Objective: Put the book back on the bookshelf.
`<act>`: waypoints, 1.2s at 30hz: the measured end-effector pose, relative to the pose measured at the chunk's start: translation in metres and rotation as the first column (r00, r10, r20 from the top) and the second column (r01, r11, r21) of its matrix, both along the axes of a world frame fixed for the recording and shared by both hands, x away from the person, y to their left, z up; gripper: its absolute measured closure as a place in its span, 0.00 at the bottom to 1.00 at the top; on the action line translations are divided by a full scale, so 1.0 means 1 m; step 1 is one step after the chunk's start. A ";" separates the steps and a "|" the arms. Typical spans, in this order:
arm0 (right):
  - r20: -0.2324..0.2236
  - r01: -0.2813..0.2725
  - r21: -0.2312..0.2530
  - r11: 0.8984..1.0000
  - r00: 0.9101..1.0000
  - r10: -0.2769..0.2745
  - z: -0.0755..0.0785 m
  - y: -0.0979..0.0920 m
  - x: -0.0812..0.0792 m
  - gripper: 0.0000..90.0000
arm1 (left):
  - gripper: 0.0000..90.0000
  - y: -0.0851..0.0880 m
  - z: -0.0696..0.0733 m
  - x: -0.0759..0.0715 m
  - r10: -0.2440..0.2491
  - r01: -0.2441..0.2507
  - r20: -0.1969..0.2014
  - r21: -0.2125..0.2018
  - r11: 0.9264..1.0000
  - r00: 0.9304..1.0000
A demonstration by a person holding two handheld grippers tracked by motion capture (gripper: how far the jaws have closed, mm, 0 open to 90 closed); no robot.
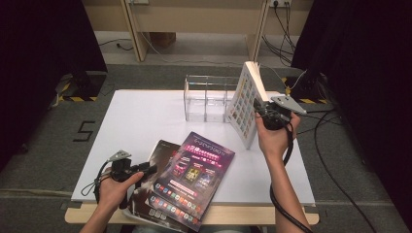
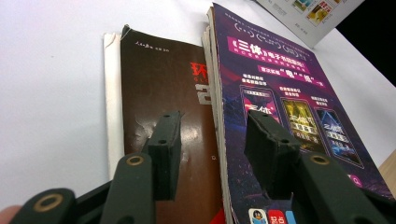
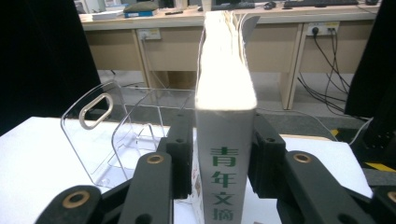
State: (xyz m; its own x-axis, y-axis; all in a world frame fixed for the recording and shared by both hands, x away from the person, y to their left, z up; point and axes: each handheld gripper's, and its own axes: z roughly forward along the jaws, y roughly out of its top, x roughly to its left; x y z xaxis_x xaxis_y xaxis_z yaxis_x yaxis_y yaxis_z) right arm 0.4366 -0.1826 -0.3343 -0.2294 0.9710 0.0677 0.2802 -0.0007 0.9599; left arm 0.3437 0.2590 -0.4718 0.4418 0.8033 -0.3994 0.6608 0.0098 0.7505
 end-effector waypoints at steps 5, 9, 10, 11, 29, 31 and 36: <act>-0.028 0.004 -0.008 1.000 1.000 -0.004 -0.002 0.001 0.002 0.67 | 0.61 0.000 0.001 0.000 -0.001 0.001 0.002 0.002 1.000 1.000; -0.049 0.003 0.009 1.000 0.999 -0.002 -0.001 0.000 0.007 0.63 | 0.61 0.000 0.001 0.000 -0.002 0.002 0.003 0.002 1.000 1.000; -0.049 0.003 0.009 1.000 0.999 -0.002 -0.001 0.000 0.007 0.63 | 0.61 0.000 0.001 0.000 -0.002 0.002 0.003 0.002 1.000 1.000; -0.064 0.000 0.020 1.000 0.998 0.001 0.000 0.000 0.009 0.60 | 0.61 0.000 0.000 0.000 -0.002 0.002 0.002 0.002 1.000 1.000; -0.106 0.048 0.050 0.998 0.993 -0.042 -0.001 -0.002 0.020 0.76 | 0.61 -0.001 0.000 0.000 -0.009 0.009 0.002 0.004 1.000 1.000; -0.118 0.052 0.052 0.997 0.992 -0.046 -0.001 -0.001 0.021 0.80 | 0.61 -0.001 0.001 0.000 -0.009 0.009 0.003 0.003 1.000 1.000; -0.121 0.052 0.043 0.998 0.991 -0.047 0.000 0.000 0.022 0.82 | 0.61 -0.001 0.000 0.000 -0.010 0.010 0.004 0.003 1.000 1.000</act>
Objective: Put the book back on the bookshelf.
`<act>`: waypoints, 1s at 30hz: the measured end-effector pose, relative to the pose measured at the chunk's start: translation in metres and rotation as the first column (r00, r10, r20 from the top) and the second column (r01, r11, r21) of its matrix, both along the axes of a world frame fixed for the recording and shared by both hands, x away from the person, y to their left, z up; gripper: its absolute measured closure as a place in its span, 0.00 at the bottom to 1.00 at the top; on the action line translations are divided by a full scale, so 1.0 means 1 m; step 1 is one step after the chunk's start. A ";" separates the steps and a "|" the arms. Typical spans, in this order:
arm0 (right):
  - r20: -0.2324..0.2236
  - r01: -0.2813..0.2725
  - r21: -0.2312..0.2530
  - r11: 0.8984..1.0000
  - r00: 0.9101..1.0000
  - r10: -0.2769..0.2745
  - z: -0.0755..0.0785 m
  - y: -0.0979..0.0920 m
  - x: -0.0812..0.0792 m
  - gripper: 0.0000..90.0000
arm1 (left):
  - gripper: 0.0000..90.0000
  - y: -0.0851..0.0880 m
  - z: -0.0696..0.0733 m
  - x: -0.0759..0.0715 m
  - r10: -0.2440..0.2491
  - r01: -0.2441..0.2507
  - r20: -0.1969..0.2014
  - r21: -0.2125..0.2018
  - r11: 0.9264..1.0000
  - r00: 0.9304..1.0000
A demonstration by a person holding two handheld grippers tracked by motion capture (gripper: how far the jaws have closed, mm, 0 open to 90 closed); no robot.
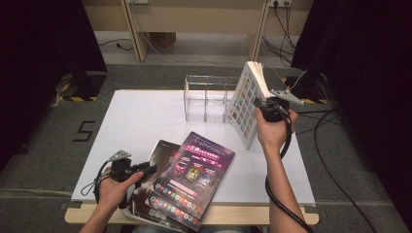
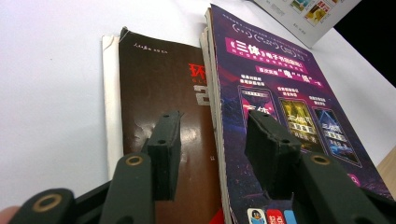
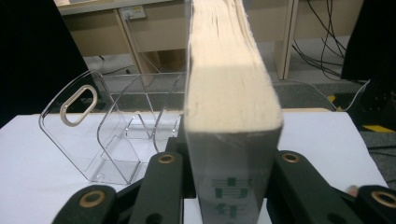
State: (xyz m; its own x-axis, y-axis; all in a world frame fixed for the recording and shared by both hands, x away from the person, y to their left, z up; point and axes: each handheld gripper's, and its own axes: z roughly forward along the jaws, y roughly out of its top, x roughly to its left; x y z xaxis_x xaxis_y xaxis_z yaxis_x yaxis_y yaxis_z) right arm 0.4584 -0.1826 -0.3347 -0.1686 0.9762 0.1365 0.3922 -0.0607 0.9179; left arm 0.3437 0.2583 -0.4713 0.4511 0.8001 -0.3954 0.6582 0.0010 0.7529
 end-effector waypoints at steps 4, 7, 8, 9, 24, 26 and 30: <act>0.000 0.004 0.005 1.000 1.000 -0.004 0.000 -0.001 0.000 0.83 | 0.61 -0.001 -0.001 0.000 -0.004 0.004 -0.001 0.003 1.000 1.000; 0.009 0.024 0.024 0.999 1.000 -0.024 0.001 0.002 0.000 0.83 | 0.61 -0.001 -0.001 0.000 -0.006 0.006 -0.002 0.003 1.000 1.000; 0.009 0.024 0.024 0.999 1.000 -0.024 0.001 0.002 0.000 0.83 | 0.61 -0.001 -0.001 0.000 -0.006 0.006 -0.002 0.003 1.000 1.000; 0.025 0.035 0.017 0.999 0.999 -0.035 0.001 0.006 0.000 0.83 | 0.61 -0.001 -0.001 0.000 -0.006 0.006 -0.002 0.003 1.000 1.000; 0.076 0.061 -0.017 0.998 0.995 -0.059 0.014 0.024 0.019 0.83 | 0.61 0.001 -0.001 0.001 0.002 -0.002 0.002 0.001 1.000 1.000; 0.084 0.061 -0.022 0.998 0.995 -0.059 0.016 0.025 0.023 0.83 | 0.61 0.001 -0.001 0.001 0.002 -0.002 0.001 0.001 1.000 1.000; 0.093 0.066 -0.021 0.998 0.994 -0.064 0.019 0.029 0.033 0.83 | 0.61 0.001 -0.002 0.001 0.001 -0.001 0.000 0.001 1.000 1.000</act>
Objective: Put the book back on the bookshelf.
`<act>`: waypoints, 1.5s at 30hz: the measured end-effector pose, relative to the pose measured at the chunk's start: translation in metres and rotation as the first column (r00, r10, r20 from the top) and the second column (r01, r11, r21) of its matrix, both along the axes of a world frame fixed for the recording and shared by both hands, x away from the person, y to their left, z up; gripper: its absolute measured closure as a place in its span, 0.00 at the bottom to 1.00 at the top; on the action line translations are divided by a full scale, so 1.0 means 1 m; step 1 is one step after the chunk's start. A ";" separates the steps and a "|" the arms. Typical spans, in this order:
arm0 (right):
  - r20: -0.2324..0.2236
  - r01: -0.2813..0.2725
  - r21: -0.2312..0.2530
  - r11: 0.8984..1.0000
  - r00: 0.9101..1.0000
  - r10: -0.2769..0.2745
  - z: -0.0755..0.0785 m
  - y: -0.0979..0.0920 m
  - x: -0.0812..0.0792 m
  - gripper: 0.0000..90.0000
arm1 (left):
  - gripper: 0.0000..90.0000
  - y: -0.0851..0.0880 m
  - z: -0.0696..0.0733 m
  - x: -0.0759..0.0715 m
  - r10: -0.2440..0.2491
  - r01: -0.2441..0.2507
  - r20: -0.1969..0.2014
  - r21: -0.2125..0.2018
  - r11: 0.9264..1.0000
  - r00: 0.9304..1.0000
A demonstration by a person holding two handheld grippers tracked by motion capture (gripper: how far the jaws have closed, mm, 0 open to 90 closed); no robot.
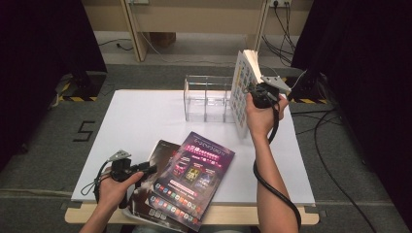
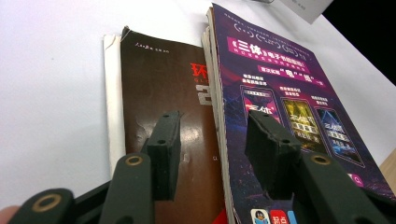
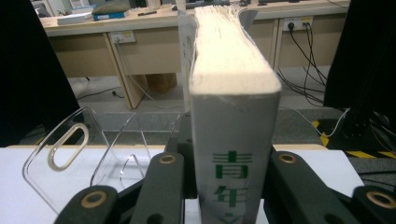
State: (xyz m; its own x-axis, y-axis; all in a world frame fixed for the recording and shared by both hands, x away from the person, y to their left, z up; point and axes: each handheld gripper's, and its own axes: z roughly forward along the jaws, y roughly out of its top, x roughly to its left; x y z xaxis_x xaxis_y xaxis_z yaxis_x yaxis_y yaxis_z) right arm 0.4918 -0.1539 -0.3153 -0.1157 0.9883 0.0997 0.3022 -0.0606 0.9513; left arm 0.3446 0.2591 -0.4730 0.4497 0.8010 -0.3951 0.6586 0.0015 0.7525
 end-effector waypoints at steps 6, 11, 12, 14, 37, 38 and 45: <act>-0.004 0.003 -0.006 1.000 1.000 -0.003 0.002 0.004 0.013 0.83 | 0.61 0.001 0.000 0.000 0.002 -0.002 -0.001 0.000 1.000 1.000; -0.001 0.007 0.007 1.000 1.000 -0.007 0.001 0.008 0.026 0.83 | 0.61 0.002 -0.001 0.001 0.003 -0.003 0.001 -0.002 1.000 1.000; -0.001 0.007 0.007 1.000 1.000 -0.007 0.001 0.008 0.026 0.83 | 0.61 0.002 -0.001 0.001 0.003 -0.003 0.001 -0.002 1.000 1.000; -0.002 0.012 0.013 1.000 1.000 -0.012 0.000 0.009 0.029 0.83 | 0.61 0.003 0.000 0.001 0.005 -0.005 -0.001 -0.002 1.000 1.000; -0.031 0.015 -0.029 0.999 0.999 -0.016 -0.019 0.000 0.027 0.81 | 0.61 -0.001 -0.003 0.000 -0.009 0.009 -0.005 0.005 1.000 1.000; -0.040 0.007 -0.032 0.999 0.999 -0.008 -0.017 -0.001 0.027 0.79 | 0.61 -0.002 -0.003 0.000 -0.010 0.010 -0.003 0.003 1.000 1.000; -0.061 -0.009 -0.012 1.000 0.998 0.008 -0.009 -0.003 0.031 0.74 | 0.61 -0.001 -0.003 0.000 -0.012 0.012 -0.006 0.007 1.000 1.000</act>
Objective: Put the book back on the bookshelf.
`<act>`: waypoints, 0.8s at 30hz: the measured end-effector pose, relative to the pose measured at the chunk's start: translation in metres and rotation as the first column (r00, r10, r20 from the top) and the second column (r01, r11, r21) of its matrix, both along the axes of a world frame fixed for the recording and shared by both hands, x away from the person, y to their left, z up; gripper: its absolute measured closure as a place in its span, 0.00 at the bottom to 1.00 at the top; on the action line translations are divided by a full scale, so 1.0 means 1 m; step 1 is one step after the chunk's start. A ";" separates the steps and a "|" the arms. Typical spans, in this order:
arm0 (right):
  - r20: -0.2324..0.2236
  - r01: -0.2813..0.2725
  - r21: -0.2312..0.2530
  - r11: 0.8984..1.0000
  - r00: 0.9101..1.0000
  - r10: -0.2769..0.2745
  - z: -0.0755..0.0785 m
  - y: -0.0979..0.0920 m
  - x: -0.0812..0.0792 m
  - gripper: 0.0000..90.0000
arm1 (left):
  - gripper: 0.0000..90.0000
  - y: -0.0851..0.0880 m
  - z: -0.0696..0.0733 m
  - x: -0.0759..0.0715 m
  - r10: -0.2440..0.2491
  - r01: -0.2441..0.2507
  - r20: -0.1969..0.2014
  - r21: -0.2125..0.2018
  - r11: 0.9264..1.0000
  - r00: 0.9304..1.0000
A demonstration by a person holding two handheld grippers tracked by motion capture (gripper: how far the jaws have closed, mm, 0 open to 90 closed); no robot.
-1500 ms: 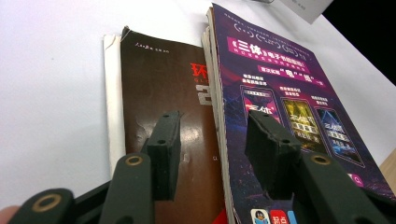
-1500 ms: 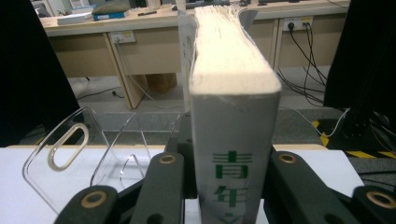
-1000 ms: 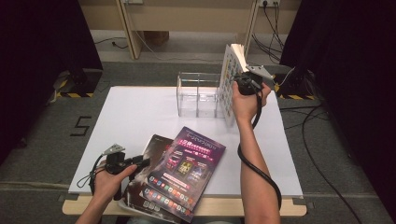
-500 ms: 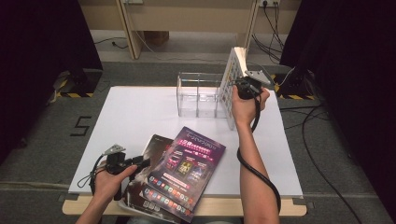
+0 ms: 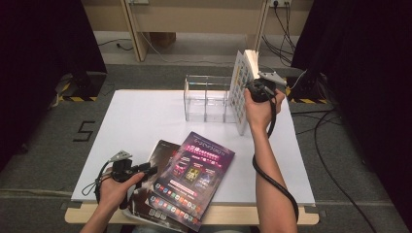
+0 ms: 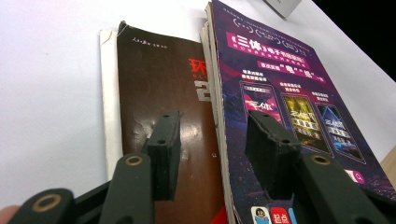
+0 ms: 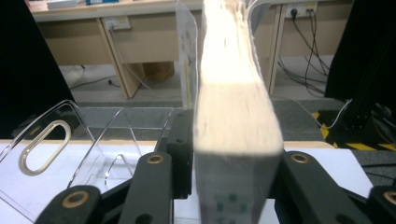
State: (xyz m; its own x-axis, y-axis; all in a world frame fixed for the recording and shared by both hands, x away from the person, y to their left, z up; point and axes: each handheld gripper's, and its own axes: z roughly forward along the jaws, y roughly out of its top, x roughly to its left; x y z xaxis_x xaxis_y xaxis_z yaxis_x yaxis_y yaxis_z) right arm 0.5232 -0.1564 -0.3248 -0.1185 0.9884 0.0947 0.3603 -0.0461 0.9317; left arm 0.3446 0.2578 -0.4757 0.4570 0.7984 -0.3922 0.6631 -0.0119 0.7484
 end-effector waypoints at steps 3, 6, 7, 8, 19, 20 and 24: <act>-0.015 -0.001 0.001 1.000 1.000 0.001 0.000 0.000 0.003 0.75 | 0.61 0.000 0.000 0.000 0.001 -0.001 0.002 -0.001 1.000 1.000; -0.026 0.003 0.019 1.000 1.000 -0.002 0.000 0.000 0.006 0.78 | 0.61 0.001 0.001 0.000 0.005 -0.005 0.004 -0.004 1.000 1.000; -0.028 0.005 0.018 1.000 1.000 -0.005 0.000 0.000 0.006 0.79 | 0.61 0.001 0.001 0.000 0.005 -0.005 0.004 -0.004 1.000 1.000; -0.028 0.007 0.012 1.000 1.000 -0.007 0.000 0.000 0.007 0.80 | 0.61 0.001 0.000 0.000 0.005 -0.005 0.003 -0.004 1.000 1.000; -0.046 0.036 0.008 0.999 0.998 -0.035 0.002 0.001 0.007 0.83 | 0.61 -0.001 0.000 0.000 -0.003 0.003 0.001 0.000 1.000 1.000; -0.033 0.041 0.010 0.999 0.999 -0.041 0.001 0.002 0.007 0.83 | 0.61 0.000 0.000 0.000 -0.001 0.001 0.002 -0.002 1.000 1.000; -0.013 0.042 0.009 0.999 0.999 -0.042 0.001 0.004 0.009 0.83 | 0.61 0.001 0.000 0.001 0.003 -0.003 0.001 -0.004 1.000 1.000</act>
